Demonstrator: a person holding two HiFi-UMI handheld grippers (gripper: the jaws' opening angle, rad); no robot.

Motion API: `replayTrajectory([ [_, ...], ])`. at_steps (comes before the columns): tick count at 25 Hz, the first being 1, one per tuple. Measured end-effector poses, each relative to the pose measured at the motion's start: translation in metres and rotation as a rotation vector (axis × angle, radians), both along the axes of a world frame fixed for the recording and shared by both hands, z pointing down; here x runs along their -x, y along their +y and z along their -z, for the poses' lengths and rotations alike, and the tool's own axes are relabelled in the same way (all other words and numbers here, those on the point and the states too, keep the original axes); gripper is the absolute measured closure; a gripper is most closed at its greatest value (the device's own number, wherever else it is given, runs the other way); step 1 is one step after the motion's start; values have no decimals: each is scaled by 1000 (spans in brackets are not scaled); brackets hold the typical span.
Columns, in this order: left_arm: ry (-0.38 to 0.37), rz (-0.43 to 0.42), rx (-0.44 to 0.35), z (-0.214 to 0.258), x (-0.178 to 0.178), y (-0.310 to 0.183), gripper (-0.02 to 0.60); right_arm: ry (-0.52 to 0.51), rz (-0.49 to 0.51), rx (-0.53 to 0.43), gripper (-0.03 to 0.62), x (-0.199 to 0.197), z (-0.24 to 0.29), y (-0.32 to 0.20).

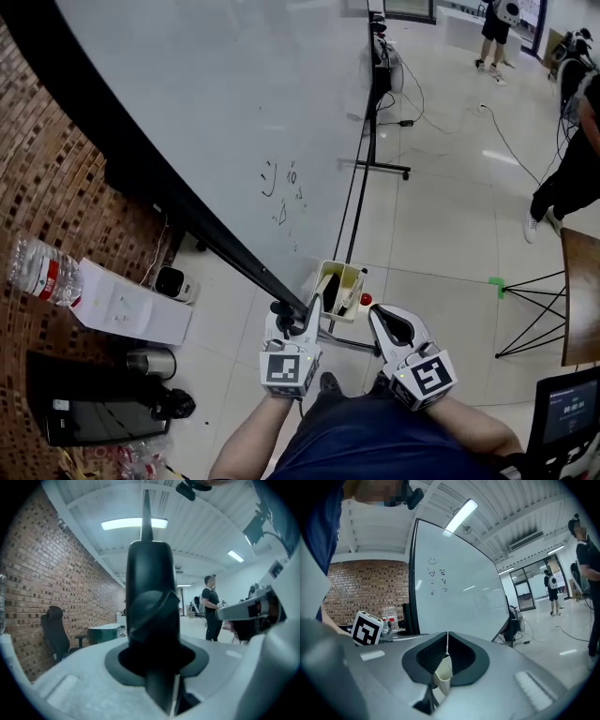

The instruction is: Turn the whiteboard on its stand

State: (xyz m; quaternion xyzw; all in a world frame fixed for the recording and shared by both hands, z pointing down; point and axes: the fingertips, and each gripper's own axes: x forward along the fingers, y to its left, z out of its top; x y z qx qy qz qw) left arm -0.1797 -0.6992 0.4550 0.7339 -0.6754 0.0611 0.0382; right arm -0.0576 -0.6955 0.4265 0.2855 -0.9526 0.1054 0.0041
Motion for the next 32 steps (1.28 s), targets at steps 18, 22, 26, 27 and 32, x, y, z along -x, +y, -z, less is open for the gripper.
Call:
replayTrajectory([
  [18, -34, -23, 2, 2, -20, 33, 440, 104, -185, 75, 579, -38, -27, 71],
  [22, -28, -25, -9, -1, -30, 52, 440, 120, -203, 87, 579, -40, -33, 114],
  [26, -21, -30, -8, -4, -37, 69, 440, 101, -269, 66, 579, -62, -24, 127],
  [27, -23, -32, -9, -4, -37, 74, 440, 99, -273, 65, 579, -66, -23, 132],
  [32, 10, -11, -4, 0, -33, 95, 440, 48, -298, 63, 579, -88, -25, 160],
])
